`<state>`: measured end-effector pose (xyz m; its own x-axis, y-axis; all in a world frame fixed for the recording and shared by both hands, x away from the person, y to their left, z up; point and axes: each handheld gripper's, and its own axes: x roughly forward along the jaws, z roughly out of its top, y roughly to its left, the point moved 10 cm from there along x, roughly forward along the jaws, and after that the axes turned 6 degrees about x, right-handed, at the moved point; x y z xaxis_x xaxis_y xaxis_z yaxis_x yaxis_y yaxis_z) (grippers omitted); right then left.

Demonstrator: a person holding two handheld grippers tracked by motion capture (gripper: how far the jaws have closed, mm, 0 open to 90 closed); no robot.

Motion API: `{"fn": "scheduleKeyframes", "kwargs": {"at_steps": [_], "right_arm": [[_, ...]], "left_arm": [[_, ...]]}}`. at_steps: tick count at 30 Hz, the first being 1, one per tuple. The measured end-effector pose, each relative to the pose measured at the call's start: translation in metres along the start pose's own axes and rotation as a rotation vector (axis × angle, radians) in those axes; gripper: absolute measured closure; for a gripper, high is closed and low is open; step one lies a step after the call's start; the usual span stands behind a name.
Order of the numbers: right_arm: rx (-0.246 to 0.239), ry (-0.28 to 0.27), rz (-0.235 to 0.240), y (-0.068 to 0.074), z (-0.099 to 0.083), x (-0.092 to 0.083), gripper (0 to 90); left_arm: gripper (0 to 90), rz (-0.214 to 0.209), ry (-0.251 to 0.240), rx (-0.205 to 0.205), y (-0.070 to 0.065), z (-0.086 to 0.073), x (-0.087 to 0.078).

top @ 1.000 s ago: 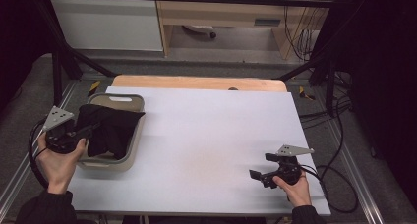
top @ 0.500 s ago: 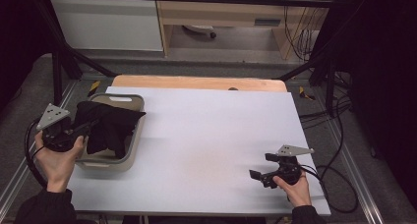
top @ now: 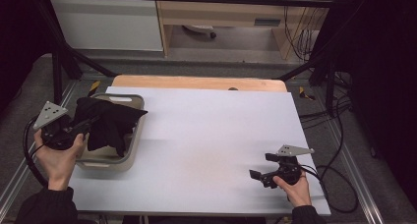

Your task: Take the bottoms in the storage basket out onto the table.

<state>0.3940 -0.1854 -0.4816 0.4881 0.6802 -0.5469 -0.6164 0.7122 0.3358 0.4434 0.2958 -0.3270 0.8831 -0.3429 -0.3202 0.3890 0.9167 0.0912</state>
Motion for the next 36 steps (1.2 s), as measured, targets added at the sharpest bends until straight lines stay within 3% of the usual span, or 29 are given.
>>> {"fn": "scheduleKeyframes", "kwargs": {"at_steps": [36], "right_arm": [[0.001, 0.0, 0.0, 0.0, 0.0, 0.0, 0.7]], "left_arm": [[81.3, -0.024, -0.099, 0.013, -0.016, 0.029, -0.002]]}}
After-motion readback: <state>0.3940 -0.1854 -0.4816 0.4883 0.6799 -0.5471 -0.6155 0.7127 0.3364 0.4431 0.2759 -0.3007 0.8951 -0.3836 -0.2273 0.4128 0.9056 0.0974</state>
